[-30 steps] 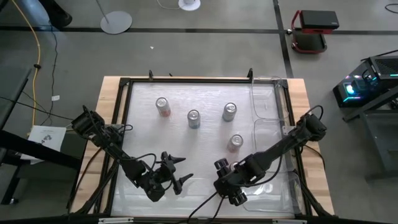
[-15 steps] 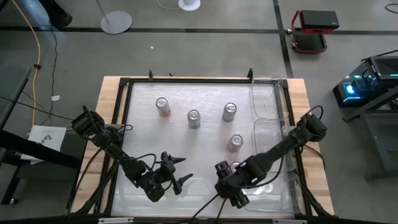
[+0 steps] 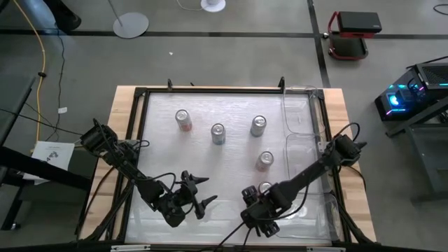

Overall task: Sort soda cans
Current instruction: Put the bottom red-black soda can into the bottom transparent bin

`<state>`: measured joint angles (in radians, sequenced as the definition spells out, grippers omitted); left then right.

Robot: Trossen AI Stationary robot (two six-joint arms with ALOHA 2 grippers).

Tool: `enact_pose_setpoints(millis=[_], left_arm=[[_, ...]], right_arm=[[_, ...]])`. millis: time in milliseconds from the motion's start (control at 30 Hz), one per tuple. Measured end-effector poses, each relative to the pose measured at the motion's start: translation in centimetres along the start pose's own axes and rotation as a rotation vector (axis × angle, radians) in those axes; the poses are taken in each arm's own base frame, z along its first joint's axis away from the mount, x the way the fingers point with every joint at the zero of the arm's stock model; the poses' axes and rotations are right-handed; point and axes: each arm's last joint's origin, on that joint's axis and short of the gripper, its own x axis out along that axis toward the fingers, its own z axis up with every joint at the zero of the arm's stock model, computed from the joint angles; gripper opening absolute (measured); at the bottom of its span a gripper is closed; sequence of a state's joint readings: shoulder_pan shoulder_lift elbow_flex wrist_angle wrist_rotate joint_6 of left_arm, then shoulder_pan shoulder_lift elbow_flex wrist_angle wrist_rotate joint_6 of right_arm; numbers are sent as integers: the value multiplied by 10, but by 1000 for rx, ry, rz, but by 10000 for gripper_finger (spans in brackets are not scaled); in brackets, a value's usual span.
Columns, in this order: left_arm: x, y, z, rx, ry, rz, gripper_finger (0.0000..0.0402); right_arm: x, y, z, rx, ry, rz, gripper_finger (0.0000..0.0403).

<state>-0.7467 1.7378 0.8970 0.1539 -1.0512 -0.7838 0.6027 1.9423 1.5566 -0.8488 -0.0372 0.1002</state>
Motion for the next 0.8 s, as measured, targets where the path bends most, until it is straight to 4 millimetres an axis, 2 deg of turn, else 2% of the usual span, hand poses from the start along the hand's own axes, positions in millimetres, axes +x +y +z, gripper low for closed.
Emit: enact_pose_setpoints(millis=[300,400,467,600,700,800], left_arm=[[0,0,0,-1,0,0,355],[0,0,0,-1,0,0,355],[0,0,0,-2,0,0,355],[0,0,0,-17,0,0,355],[0,0,0,-20,0,0,355],[0,0,0,-21,-1,-1,355]], right_arm=[[-1,0,0,32,-4,-10,291],[-10,0,-1,42,-18,-7,290],[-25,0,-1,58,-58,-22,290],[-73,4,-6,101,-183,-43,290],[-109,15,-16,147,-271,-37,290],[-143,32,-33,246,-307,46,290]])
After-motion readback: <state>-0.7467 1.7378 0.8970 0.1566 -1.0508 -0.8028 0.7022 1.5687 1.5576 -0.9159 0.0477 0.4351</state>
